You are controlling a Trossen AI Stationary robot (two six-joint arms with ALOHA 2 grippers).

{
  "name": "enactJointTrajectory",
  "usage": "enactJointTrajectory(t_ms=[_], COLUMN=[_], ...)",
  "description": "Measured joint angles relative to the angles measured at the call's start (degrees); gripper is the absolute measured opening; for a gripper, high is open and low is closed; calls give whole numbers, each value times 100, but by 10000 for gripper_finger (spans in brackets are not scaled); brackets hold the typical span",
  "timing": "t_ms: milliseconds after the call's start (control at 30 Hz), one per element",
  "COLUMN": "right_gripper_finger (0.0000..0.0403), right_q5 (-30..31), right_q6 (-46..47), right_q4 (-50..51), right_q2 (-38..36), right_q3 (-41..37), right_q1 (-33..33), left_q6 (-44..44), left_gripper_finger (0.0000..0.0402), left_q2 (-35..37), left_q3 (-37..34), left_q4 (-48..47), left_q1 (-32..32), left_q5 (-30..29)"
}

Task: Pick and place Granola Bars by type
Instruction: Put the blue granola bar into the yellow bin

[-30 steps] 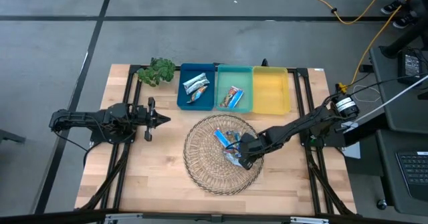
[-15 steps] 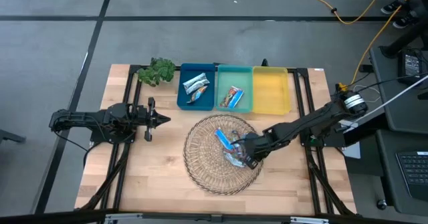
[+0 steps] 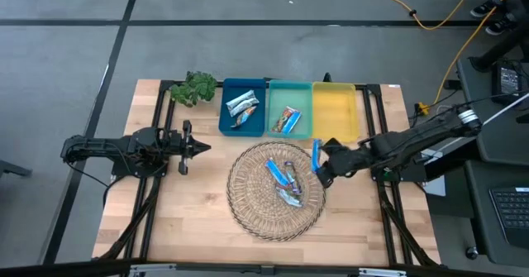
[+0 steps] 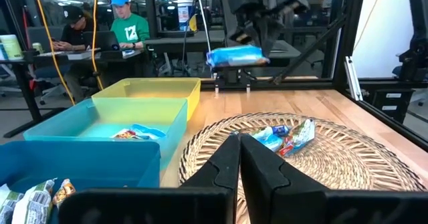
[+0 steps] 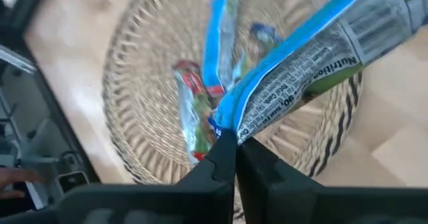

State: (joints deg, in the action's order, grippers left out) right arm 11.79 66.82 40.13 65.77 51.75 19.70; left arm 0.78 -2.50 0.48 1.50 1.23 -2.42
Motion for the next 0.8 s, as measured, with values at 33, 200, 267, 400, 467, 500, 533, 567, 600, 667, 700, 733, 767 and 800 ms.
enactJointTrajectory(t_ms=[33,200,267,400,467,500,533,567,600,667,700,733,767,800], right_gripper_finger=[10,10,10,10,10,10,10,10,10,10,10,10,10,10], right_q5=[55,115,249,496,622,660,709,773,804,863,884,905,920,920], right_q6=[-109,-707,-820,-1181,-1450,-1607,-1777,-1954,-2108,-2404,-2548,-2686,-2806,-2919], right_q4=[-11,-61,-73,-127,-31,51,176,336,498,940,1164,1381,1612,1845], right_q2=[-89,-490,-649,-965,-1064,-1103,-1126,-1133,-1133,-1123,-1111,-1102,-1099,-1098], right_q3=[0,0,0,33,174,284,430,598,775,1197,1408,1633,1840,2028], right_q1=[0,-4,-2,-9,-9,-9,-14,-33,-60,-128,-175,-232,-284,-342], left_q6=[0,0,0,0,0,0,0,0,0,0,0,0,0,0], left_gripper_finger=[6,5,7,8,6,6,5,4,4,4,5,5,6,7], left_q2=[0,0,0,0,0,0,0,0,0,0,0,0,0,0], left_q3=[0,1,1,0,-1,-1,0,1,-1,-1,1,-1,0,1], left_q4=[-2,0,-1,-1,-1,-2,-2,-2,-2,-2,-2,-2,-2,-2], left_q1=[0,1,2,1,1,0,1,2,2,2,0,2,1,2], left_q5=[0,-2,-2,-4,-4,-4,-4,-5,-7,-7,-7,-8,-9,-9])
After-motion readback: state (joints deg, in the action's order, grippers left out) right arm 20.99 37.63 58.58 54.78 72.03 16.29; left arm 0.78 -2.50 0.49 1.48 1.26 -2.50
